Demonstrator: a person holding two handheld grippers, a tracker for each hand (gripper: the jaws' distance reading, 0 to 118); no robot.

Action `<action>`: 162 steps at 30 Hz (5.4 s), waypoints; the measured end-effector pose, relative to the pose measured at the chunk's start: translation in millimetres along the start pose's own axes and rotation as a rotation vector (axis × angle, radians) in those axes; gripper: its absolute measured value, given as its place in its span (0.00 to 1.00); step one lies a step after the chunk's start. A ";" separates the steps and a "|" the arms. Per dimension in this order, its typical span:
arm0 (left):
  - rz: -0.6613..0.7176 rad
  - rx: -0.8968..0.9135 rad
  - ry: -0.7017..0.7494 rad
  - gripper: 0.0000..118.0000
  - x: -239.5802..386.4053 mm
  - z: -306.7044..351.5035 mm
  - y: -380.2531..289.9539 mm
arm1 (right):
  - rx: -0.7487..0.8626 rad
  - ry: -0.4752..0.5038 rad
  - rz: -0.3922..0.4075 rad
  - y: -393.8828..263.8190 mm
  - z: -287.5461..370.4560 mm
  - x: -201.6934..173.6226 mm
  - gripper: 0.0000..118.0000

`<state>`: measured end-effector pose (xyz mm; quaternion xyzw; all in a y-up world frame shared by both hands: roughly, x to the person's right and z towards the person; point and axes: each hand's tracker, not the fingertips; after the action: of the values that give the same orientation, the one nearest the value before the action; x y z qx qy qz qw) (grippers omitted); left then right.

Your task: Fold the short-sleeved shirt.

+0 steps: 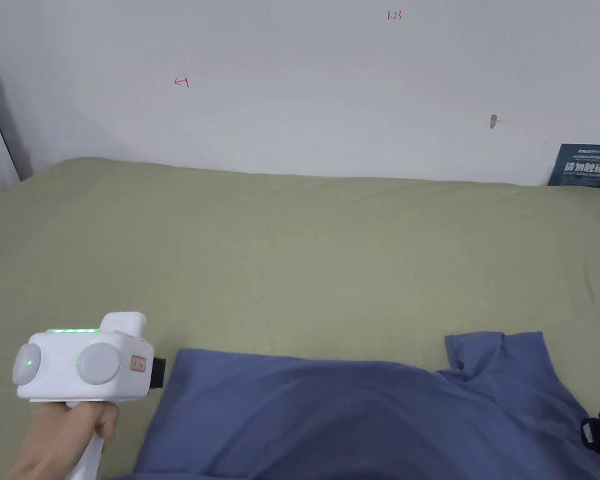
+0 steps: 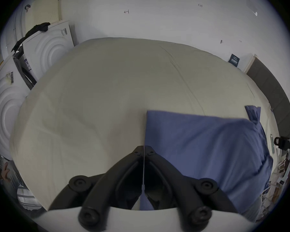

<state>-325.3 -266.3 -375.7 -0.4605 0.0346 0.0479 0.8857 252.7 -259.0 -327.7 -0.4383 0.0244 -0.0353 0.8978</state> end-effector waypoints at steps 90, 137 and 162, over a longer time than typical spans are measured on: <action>-0.122 0.571 -0.061 0.32 83.2 237.5 -145.4 | 0.616 -0.010 0.051 -117.7 210.0 -90.0 0.34; 0.456 -0.290 -0.865 0.98 -109.3 4.6 -155.3 | 0.374 -0.043 0.125 -180.3 147.1 -171.8 0.03; 0.396 -0.234 -0.479 0.07 -154.0 107.1 -121.6 | 0.404 0.056 0.056 -187.2 164.7 -145.2 0.03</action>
<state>-462.1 -256.2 -199.2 -0.5190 -0.0916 0.3295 0.7834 112.5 -232.1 -77.0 -0.2474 0.0540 -0.0268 0.9670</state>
